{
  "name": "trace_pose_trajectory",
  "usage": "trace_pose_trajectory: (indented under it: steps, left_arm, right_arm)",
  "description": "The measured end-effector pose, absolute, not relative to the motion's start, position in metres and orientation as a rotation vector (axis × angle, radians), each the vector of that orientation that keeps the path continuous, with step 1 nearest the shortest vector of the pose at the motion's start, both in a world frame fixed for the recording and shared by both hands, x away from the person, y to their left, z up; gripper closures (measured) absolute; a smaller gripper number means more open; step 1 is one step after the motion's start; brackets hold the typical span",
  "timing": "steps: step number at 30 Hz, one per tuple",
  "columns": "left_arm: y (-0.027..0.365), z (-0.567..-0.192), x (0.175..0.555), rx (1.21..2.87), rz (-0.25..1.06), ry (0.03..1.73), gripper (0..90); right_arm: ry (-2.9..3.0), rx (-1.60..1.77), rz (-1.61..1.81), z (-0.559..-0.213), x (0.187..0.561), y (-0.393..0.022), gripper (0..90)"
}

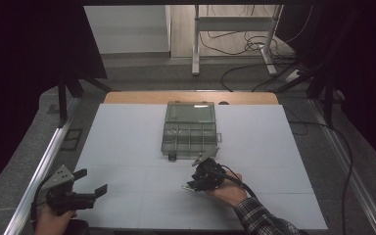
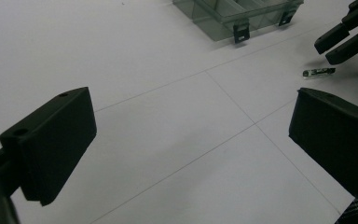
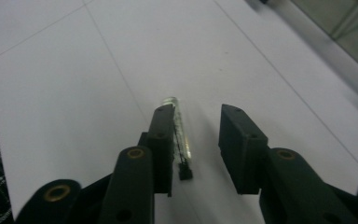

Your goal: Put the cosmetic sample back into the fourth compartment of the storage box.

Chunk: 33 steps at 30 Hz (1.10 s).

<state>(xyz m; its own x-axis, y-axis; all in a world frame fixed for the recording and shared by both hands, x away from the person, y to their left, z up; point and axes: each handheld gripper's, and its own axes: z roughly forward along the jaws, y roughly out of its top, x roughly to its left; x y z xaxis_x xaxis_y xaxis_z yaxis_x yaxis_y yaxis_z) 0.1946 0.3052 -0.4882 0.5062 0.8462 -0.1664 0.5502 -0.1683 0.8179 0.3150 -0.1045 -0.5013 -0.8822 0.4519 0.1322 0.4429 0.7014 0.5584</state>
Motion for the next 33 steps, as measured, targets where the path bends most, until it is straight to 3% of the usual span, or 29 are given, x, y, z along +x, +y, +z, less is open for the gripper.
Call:
trace_pose_trajectory:
  steps: [10, 33]
  left_arm:
    - [0.305, -0.488, 0.194, 1.854, 0.415, 1.156, 1.0]
    - [0.304, -0.488, 0.195, 1.863, 0.41, 1.155, 1.2]
  right_arm:
    - [2.939, 0.623, 0.802, -0.514, 0.308, -0.086, 79.2]
    - [2.83, 0.709, 0.911, -0.5, 0.325, -0.101, 79.9]
